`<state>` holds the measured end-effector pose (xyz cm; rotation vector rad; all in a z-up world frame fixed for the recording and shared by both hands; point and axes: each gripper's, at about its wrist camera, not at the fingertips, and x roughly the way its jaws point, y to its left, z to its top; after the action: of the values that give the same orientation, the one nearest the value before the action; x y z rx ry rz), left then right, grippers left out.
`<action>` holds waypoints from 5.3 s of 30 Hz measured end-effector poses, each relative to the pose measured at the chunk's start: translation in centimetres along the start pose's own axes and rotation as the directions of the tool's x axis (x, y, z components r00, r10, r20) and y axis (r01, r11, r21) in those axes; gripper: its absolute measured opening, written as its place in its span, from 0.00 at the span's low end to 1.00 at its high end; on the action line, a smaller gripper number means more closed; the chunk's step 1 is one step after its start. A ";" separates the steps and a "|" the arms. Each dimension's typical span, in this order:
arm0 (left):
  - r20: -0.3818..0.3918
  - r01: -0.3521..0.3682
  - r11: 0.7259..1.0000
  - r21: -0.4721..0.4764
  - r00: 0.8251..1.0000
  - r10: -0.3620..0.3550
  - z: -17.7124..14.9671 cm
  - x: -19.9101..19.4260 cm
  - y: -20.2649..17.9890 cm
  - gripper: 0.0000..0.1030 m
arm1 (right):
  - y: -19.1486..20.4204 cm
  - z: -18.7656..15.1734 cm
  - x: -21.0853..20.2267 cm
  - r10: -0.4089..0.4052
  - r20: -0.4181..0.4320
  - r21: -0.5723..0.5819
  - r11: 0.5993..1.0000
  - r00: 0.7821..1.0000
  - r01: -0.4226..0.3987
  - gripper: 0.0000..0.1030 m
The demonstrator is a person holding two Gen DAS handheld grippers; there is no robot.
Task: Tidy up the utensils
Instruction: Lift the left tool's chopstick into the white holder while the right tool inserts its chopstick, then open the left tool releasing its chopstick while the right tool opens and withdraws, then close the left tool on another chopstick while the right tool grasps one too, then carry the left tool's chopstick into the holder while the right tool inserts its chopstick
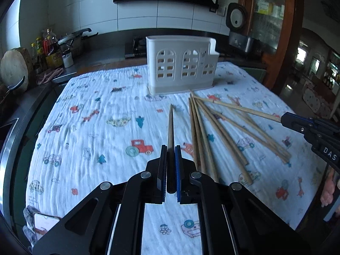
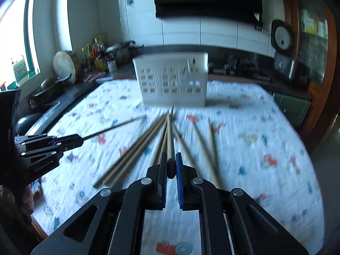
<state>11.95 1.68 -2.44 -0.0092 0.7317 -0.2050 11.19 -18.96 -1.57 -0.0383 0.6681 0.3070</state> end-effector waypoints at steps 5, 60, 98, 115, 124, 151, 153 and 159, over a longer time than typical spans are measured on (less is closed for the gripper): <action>0.038 0.044 0.999 -0.006 0.998 -0.044 3.5 -1.1 0.4 0.05 | -0.7 4.6 -1.8 0.014 0.085 -0.036 0.999 0.996 -0.011 0.08; 0.013 0.021 0.999 -0.037 1.000 -0.021 23.5 6.9 3.7 0.09 | -7.8 26.2 9.1 -0.039 0.007 -0.030 0.999 0.999 0.039 0.10; 0.013 0.096 0.984 -0.151 0.995 -0.095 -0.7 -3.1 0.7 0.27 | -4.1 -5.2 0.6 0.069 -0.159 -0.135 0.987 0.985 -0.091 0.19; -0.114 0.112 0.986 -0.124 0.985 -0.126 -4.5 0.5 -0.1 0.26 | -4.3 -5.9 4.9 0.033 -0.254 -0.158 0.985 0.967 -0.075 0.07; -0.171 0.089 0.994 -0.060 0.980 -0.098 -4.1 4.9 -2.6 0.14 | -4.1 -6.1 4.4 0.041 -0.249 -0.092 0.994 0.968 -0.066 0.07; -0.171 0.046 0.997 -0.058 0.984 -0.055 -3.2 6.2 -3.2 0.05 | -3.5 -6.6 2.9 -0.002 -0.177 -0.063 0.998 0.984 -0.009 0.07; -0.155 0.043 0.998 -0.051 0.987 -0.050 -2.8 5.3 -3.2 0.05 | -3.3 -6.0 2.2 0.000 -0.154 -0.069 0.998 0.988 -0.010 0.07; -0.054 0.052 0.997 -0.055 0.997 -0.055 -0.4 1.8 -2.6 0.05 | -2.6 -2.4 -1.5 -0.006 -0.027 -0.100 0.995 1.000 0.003 0.07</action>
<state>12.50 -1.22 -3.66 -0.0741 0.7924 -0.2379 9.33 -22.17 -2.70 -0.1391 0.6790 0.3360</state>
